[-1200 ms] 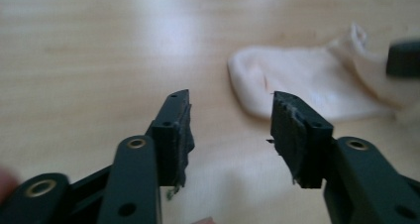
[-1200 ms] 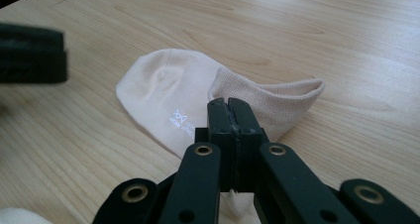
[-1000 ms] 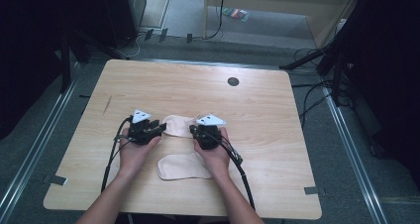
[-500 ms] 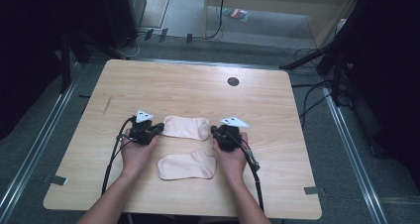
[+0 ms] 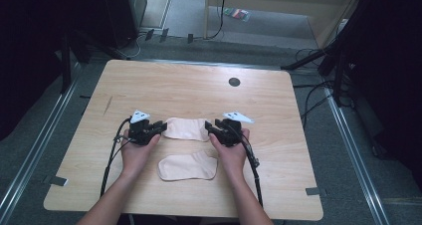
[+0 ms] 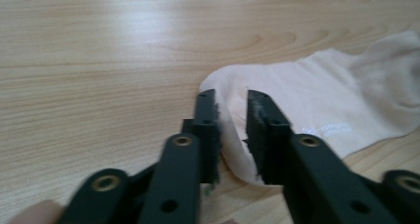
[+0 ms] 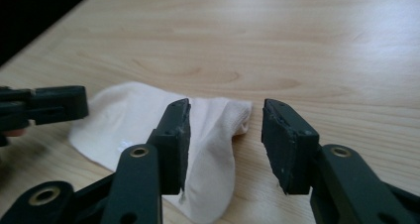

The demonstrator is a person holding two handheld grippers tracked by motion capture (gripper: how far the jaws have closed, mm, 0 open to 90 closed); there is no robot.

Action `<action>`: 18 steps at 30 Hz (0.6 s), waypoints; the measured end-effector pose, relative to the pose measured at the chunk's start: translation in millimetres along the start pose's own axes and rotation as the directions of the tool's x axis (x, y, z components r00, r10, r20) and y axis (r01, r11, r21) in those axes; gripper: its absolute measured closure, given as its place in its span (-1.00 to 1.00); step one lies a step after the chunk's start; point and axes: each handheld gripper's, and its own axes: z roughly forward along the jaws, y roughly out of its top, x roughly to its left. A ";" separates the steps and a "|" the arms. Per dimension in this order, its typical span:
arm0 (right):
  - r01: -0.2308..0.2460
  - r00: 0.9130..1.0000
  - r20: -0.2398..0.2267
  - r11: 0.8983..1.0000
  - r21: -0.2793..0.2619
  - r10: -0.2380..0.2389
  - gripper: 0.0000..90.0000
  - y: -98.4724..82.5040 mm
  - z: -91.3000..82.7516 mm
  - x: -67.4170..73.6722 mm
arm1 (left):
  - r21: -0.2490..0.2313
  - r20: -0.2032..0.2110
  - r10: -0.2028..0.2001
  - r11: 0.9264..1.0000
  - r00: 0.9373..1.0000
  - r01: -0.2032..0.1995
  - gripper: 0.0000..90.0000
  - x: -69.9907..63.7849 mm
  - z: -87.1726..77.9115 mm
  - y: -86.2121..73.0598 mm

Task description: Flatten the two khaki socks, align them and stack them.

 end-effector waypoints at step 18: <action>-0.024 0.987 0.156 1.000 -0.019 0.027 0.67 -0.5 -7.7 -38.6 | -0.047 0.035 -0.011 0.999 0.999 0.013 0.59 2.6 -6.4 -0.7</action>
